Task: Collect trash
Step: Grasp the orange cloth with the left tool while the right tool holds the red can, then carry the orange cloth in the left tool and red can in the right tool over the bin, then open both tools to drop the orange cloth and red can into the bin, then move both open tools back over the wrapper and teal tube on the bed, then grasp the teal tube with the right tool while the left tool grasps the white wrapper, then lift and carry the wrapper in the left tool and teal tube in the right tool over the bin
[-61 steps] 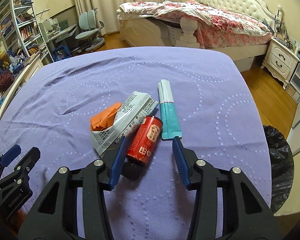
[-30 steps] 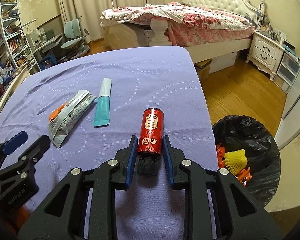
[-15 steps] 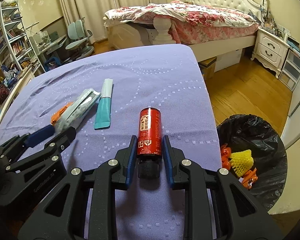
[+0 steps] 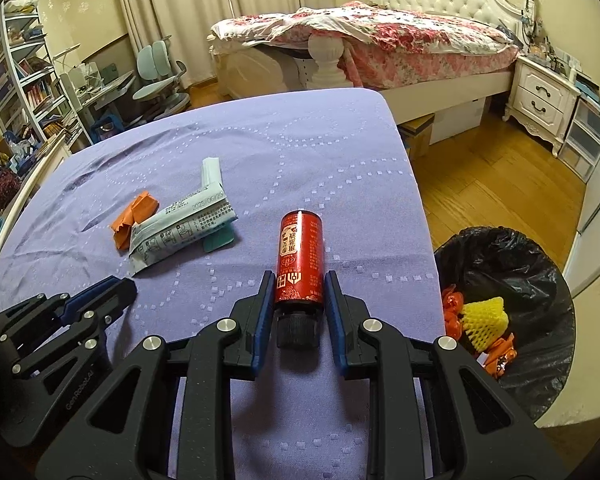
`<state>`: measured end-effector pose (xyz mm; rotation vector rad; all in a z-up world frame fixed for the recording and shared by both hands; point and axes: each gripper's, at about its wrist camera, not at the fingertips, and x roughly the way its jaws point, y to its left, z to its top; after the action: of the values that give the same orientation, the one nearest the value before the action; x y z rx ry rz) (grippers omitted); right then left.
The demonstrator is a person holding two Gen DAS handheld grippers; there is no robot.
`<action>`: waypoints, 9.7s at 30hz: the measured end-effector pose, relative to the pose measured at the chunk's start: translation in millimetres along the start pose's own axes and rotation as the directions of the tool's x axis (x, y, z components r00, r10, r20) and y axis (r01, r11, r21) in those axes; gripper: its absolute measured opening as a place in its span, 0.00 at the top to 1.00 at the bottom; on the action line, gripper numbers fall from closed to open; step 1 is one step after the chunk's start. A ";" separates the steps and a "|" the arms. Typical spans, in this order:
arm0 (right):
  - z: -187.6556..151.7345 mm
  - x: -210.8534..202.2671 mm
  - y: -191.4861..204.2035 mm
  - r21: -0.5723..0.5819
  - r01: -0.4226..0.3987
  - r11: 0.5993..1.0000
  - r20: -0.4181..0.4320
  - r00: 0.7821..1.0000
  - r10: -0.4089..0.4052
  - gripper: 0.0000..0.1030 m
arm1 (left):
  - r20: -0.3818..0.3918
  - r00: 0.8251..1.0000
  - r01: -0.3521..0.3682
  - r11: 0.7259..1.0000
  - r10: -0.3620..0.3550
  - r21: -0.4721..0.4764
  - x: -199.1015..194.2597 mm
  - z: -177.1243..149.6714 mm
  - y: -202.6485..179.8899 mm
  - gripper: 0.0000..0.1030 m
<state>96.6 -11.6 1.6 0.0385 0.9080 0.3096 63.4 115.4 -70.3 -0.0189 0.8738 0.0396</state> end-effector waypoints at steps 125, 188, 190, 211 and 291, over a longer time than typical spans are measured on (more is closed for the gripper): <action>-42.9 -72.6 -207.2 0.282 0.188 0.941 0.074 0.974 -0.216 0.76 | 0.016 0.967 0.243 0.944 -0.253 0.224 9.7 28.9 -215.9 0.37; -3.3 -7.1 -4.2 -0.006 0.068 0.998 -0.004 0.998 -0.068 0.33 | -0.016 1.000 -0.010 0.999 0.009 -0.047 18.5 27.0 21.4 0.46; -2.3 -3.4 4.3 -0.028 0.062 0.998 -0.002 0.998 -0.062 0.33 | -0.016 0.999 -0.044 0.995 0.043 -0.085 14.8 23.9 37.6 0.46; 44.9 49.1 74.5 -0.143 0.021 0.990 -0.030 0.999 -0.025 0.61 | -0.041 0.984 -0.177 0.949 0.172 -0.260 4.6 11.0 126.7 0.46; -37.6 -95.0 -92.5 0.145 0.164 0.976 0.127 0.975 -0.183 0.81 | 0.106 0.973 0.199 0.979 -0.204 0.053 -37.5 18.9 -98.8 0.46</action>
<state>35.7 -130.2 36.4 0.1028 0.7859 0.0809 58.0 16.3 -29.4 -0.0651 0.7577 -0.1665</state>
